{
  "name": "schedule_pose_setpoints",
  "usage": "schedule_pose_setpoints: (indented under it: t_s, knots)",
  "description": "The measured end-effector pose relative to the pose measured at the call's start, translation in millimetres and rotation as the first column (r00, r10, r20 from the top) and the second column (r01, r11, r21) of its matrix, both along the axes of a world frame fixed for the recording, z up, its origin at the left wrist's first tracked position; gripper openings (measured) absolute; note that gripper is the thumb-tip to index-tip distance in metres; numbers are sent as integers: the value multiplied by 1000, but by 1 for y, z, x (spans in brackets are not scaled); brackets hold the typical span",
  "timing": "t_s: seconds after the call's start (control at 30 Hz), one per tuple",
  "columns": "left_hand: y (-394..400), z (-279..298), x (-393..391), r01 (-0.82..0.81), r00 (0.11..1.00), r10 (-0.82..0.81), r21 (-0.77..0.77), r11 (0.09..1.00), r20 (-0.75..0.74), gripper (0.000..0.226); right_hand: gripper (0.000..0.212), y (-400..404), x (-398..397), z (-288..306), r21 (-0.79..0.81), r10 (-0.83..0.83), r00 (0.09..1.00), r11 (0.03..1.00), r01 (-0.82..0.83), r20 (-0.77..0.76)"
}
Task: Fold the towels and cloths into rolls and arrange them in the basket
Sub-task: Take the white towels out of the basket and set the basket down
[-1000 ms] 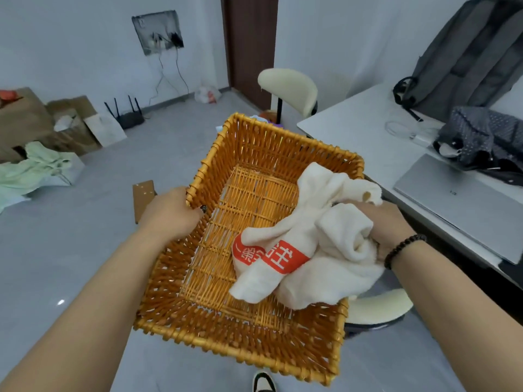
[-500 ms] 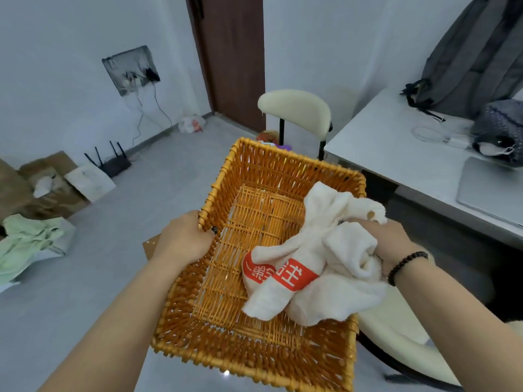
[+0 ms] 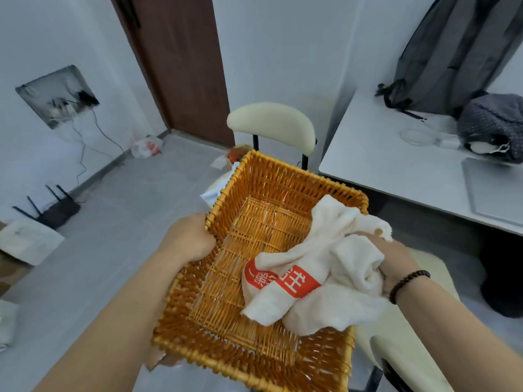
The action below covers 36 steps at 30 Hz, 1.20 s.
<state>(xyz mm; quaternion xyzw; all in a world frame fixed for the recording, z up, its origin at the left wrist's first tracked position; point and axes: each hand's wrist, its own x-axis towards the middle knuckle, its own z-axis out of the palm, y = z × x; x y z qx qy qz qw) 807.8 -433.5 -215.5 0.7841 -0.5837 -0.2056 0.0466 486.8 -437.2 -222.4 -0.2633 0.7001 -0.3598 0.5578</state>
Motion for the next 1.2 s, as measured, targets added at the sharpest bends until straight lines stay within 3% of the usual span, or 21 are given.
schedule_pose_setpoints:
  t_s: [0.23, 0.47, 0.6, 0.9, 1.0, 1.2]
  knots:
    - [-104, -13, 56, -52, 997, 55, 50, 997, -46, 12, 20, -93, 52, 5, 31, -57, 995, 998, 60, -83]
    - [-174, -22, 108, -102, 989, 112, 106, 989, -96, 8, 11, -165, 118, 13, -122, -159, 973, 983, 139, -169]
    - [-214, -39, 165, -129, 984, 145, 146, 981, -105, 11, 20, -201, 164, 15, -186, -208, 974, 964, 189, -90]
    - [-302, -49, 276, -93, 996, 91, 170, 981, 20, 10, 6, -292, 248, 29, -244, -244, 966, 945, 217, -89]
    - [-323, -47, 286, -81, 996, 74, 159, 984, 51, 7, 4, -313, 258, 32, -222, -309, 950, 930, 292, -46]
    - [-378, -54, 288, -54, 998, 50, 161, 986, 26, 6, 10, -363, 266, 19, -251, -265, 960, 939, 236, -88]
